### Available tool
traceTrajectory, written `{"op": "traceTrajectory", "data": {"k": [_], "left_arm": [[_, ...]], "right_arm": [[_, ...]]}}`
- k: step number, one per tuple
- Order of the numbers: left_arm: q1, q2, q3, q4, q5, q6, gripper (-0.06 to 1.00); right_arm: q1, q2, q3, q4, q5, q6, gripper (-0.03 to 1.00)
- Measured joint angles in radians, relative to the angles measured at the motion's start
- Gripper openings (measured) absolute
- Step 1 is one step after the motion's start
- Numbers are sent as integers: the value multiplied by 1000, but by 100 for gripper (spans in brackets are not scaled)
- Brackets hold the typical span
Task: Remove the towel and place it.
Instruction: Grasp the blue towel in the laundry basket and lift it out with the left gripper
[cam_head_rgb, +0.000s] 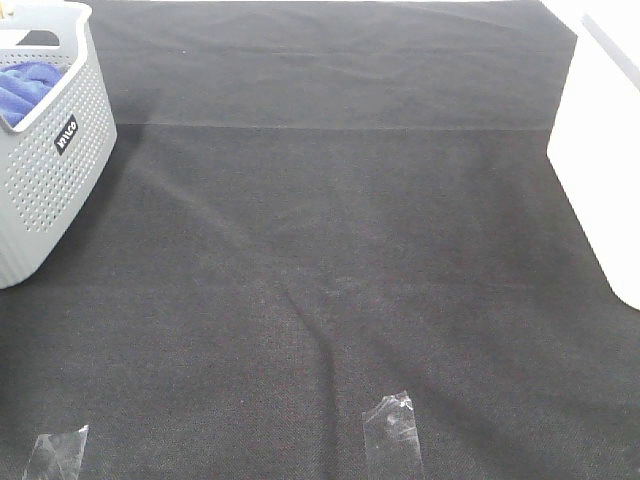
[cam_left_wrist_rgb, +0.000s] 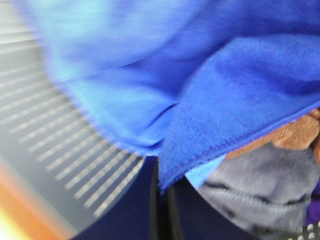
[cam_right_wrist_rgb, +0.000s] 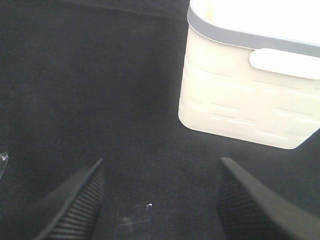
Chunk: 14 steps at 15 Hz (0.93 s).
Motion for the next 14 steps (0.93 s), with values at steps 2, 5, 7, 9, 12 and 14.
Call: {"op": "traceTrajectory", "data": {"k": [2,5,7,9,12,14], "left_arm": [[-10,-77,0,-2,1,-30,0],[-47,-200,0,-6,2,-46,0],[-84,-262,0,-7,3,-46,0],[-131,-316,0,-7,4,-46,0],[-227,-383,0,3,5,-85,0],[-307,-428,0,42,4,-139,0]], "right_arm": [[0,0,0,0,0,0,65],[0,0,0,0,0,0,65],[0,0,0,0,0,0,65],[0,0,0,0,0,0,65],[0,0,0,0,0,0,65],[0,0,0,0,0,0,65]]}}
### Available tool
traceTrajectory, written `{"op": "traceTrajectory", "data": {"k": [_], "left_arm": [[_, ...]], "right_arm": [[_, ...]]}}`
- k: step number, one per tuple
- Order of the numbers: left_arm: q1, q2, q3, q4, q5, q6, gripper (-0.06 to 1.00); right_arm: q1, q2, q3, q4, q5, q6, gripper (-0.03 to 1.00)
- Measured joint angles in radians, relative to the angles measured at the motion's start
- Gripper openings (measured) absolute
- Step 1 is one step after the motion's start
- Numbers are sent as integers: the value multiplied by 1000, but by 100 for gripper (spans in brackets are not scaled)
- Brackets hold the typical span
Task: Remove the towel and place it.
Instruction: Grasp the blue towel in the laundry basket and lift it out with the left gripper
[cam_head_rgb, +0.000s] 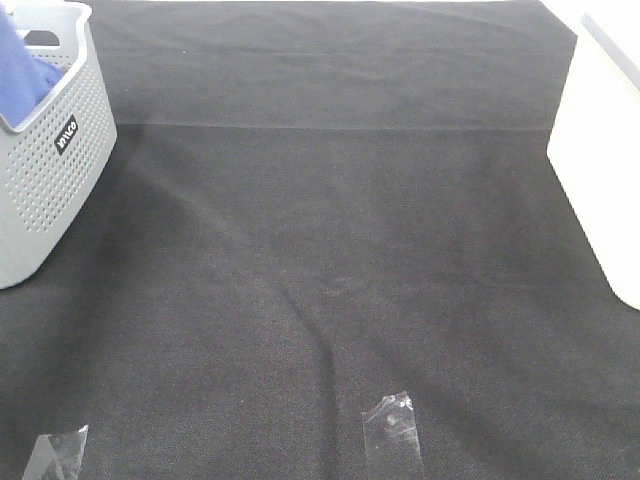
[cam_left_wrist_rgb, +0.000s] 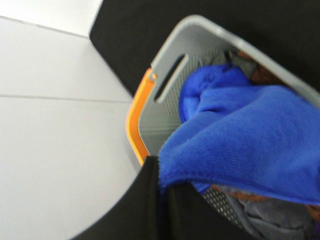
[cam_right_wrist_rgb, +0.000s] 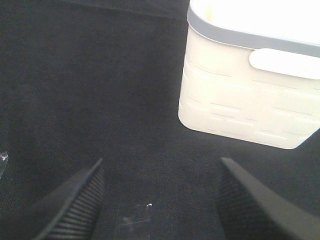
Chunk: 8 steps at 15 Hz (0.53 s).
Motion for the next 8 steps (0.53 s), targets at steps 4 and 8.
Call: {"op": "traceTrajectory", "data": {"k": [4,8], "left_arm": [[-176,-83,0,159,-60,-98,0],[-344,-106,-12,292,-96,-219,0]], "right_arm": [[0,0,0,0,0,0,65],[0,0,0,0,0,0,65]]}}
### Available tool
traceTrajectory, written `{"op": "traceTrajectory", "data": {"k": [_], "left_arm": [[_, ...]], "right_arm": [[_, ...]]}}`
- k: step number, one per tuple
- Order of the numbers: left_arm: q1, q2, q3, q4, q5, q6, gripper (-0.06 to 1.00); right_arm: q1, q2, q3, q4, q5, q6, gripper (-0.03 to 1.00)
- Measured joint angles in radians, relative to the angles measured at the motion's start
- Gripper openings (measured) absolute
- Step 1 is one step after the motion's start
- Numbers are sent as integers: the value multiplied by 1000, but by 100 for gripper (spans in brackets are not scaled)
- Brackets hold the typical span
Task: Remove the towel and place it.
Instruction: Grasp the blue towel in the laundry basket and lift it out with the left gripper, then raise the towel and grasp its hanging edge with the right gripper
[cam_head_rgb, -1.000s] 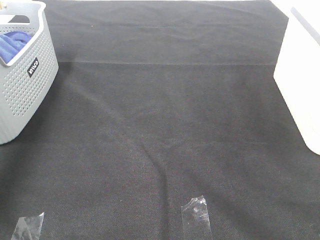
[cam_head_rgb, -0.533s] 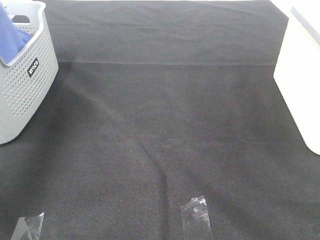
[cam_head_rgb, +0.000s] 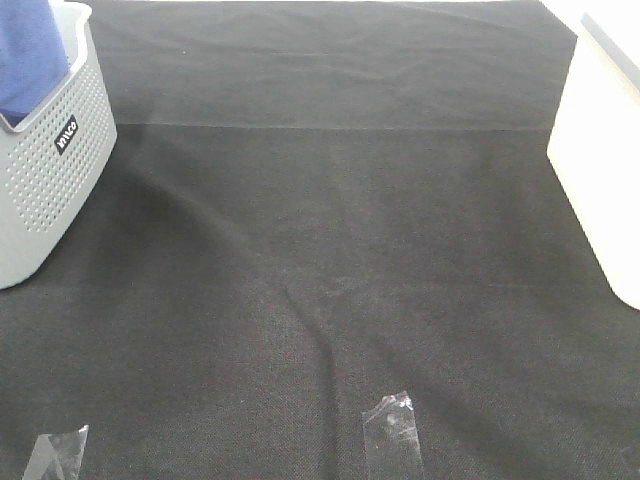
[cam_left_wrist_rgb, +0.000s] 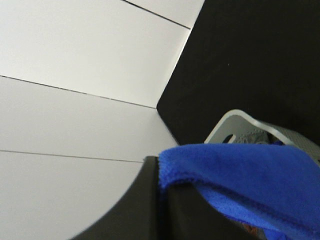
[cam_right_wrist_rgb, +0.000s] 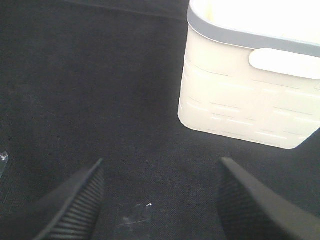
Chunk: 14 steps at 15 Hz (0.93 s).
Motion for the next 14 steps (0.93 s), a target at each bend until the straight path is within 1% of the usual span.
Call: {"op": "traceTrajectory", "data": {"k": [2,4,5,6,7,8,9,10,11,12,14], "left_arm": [[-91,0,0,32,-6,-23,0],[-182,0,0,34,-13,-29,0],[-208,0,0,35,-15,-29,0],[-222,0,0,35,-21,-29,0],[-231,0,0,32,-28,-29,0],[-235,0,0,20,-34,-30,0],[-240,2,0,0,-34,-30,0],[-247,3,0,-25,-35,-25,0],[-256,5,0,-41,-35,-18,0],[-267,6,0,-54,-36,-4,0],[-288,8,0,-92,-40,34,0]], "right_arm": [[0,0,0,0,0,0,65],[0,3,0,6,0,0,65],[0,28,-7,29,-6,-4,65],[0,70,-17,70,-40,-28,65],[0,124,-19,129,-115,-64,65],[0,183,-19,209,-207,-127,65],[0,252,-19,306,-286,-207,65],[0,339,-19,426,-356,-323,65],[0,432,-19,557,-399,-452,65],[0,519,-19,670,-424,-606,65],[0,696,-19,996,-432,-970,65]]}}
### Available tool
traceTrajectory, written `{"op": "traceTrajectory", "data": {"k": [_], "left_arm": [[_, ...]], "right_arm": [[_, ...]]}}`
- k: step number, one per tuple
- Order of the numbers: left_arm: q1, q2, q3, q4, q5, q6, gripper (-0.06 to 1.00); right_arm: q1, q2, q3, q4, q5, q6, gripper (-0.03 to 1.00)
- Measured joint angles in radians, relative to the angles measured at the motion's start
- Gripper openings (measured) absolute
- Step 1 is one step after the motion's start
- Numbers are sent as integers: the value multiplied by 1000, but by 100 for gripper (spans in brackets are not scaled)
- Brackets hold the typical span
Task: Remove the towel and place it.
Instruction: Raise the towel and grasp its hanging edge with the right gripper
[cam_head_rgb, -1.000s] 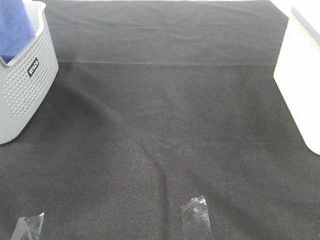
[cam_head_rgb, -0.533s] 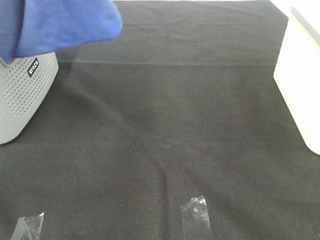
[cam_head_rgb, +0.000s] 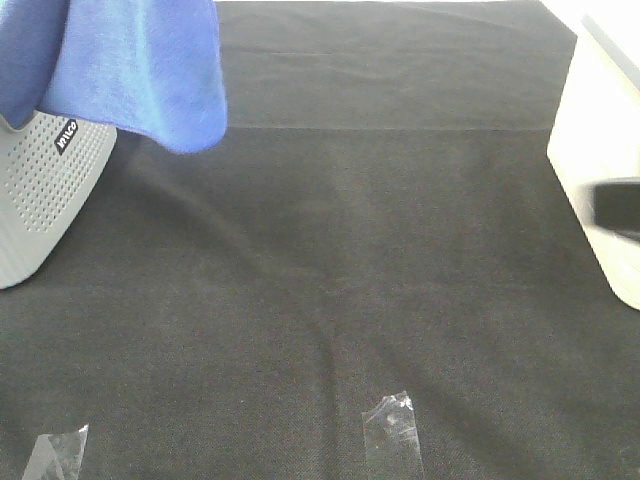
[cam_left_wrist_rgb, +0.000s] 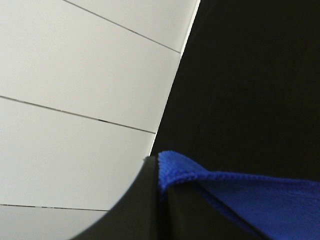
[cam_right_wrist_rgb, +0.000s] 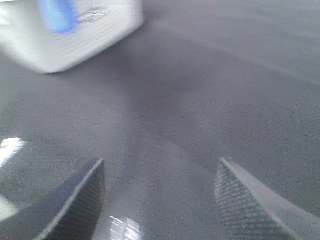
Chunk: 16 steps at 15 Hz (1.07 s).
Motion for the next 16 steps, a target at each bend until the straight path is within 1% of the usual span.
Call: {"op": "traceTrajectory", "data": {"k": [1,2,3,4,5,6,7,9,10,13,16], "left_arm": [[-2,1,0,-29,-2,17,0],[-4,1,0,-63,-2,22,0],[-4,1,0,-92,-2,30,0],[-4,1,0,-122,-2,40,0],[-4,1,0,-146,-2,57,0],[-4,1,0,-176,-2,69,0],[-4,2,0,-204,-2,73,0],[-4,3,0,-262,-2,77,0],[-4,3,0,-300,-2,78,0],[-4,3,0,-353,-3,113,0],[-4,3,0,-392,-39,150,0]], "right_arm": [[0,99,-1,160,18,-170,65],[0,198,-14,316,62,-363,65],[0,287,-36,430,116,-494,65],[0,371,-66,525,163,-592,65],[0,454,-101,588,190,-655,68],[0,529,-139,630,199,-688,72],[0,592,-178,653,209,-705,77],[0,716,-269,666,271,-724,82],[0,789,-339,670,344,-729,82],[0,882,-438,670,505,-756,83],[0,911,-478,671,530,-763,83]]}}
